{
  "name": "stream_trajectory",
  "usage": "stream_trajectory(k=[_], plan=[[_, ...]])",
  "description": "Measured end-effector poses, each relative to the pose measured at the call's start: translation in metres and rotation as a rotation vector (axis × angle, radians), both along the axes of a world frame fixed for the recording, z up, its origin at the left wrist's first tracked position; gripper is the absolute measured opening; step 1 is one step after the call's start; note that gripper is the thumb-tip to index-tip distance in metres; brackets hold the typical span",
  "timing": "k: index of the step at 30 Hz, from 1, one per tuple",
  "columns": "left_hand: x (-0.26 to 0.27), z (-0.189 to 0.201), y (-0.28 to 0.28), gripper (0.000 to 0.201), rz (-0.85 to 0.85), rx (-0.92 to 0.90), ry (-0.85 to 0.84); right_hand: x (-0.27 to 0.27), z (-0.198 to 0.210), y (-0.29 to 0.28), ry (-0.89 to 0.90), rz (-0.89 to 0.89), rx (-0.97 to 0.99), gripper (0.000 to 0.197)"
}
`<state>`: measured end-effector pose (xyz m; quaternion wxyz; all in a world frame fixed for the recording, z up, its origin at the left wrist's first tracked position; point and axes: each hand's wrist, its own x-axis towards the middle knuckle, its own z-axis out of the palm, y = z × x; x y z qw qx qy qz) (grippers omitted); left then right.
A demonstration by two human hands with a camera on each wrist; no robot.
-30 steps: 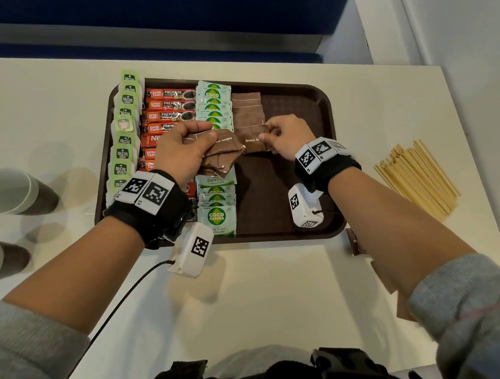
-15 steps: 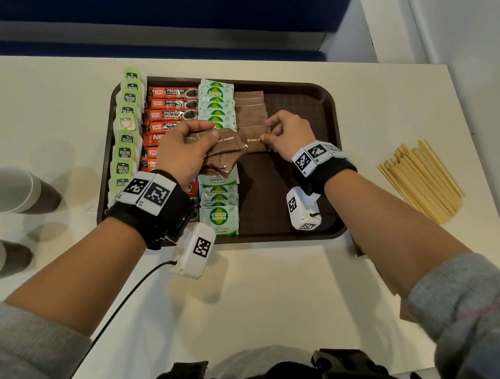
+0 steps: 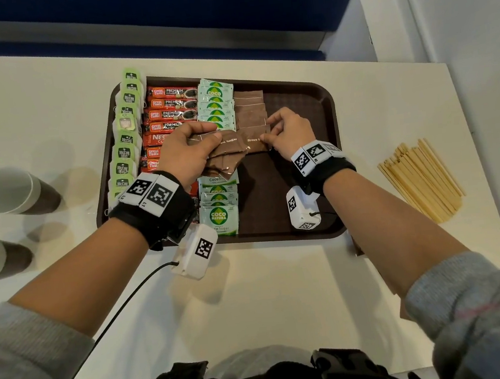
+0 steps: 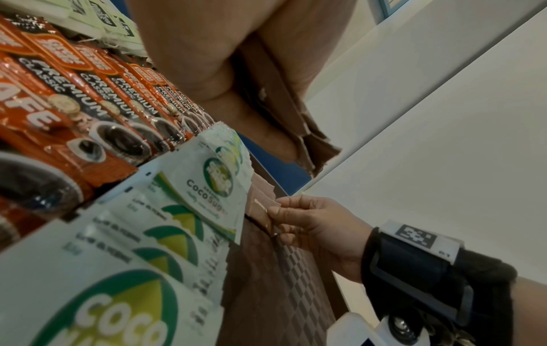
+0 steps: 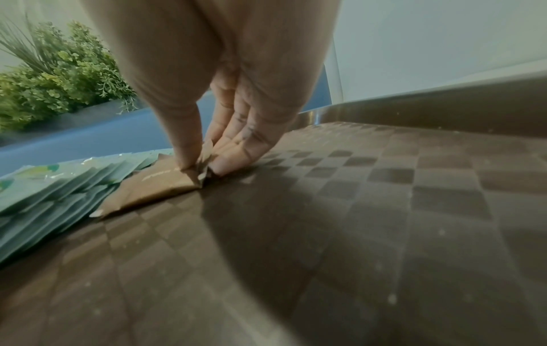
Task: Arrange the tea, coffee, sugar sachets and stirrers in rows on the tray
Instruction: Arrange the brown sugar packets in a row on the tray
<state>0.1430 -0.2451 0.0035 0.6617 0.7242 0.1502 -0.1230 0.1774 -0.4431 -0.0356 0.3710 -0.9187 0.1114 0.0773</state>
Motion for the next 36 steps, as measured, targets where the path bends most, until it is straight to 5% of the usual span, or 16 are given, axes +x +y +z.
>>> stream_trajectory(k=[6,12,15,24,32,36], plan=[[-0.002,-0.001,-0.002,0.016,0.002,-0.004,-0.022,-0.003,0.019,0.006,-0.083,0.026,0.009,0.021],[-0.004,0.002,-0.004,0.013,0.003,0.019,-0.048,-0.009,0.045,0.026,0.139,0.315,0.309,0.030],[-0.006,0.005,-0.004,0.014,0.001,-0.001,-0.057,-0.009,0.048,0.031,0.184,0.347,0.409,0.018],[-0.008,0.010,-0.001,0.035,-0.049,-0.099,-0.003,-0.005,0.048,0.023,0.183,0.171,0.660,0.019],[-0.008,0.005,0.003,0.032,-0.004,-0.025,-0.011,-0.007,0.037,-0.004,0.107,-0.057,0.529,0.016],[-0.007,0.004,0.005,0.032,0.026,-0.030,-0.009,-0.011,0.021,-0.012,0.185,-0.030,0.435,0.015]])
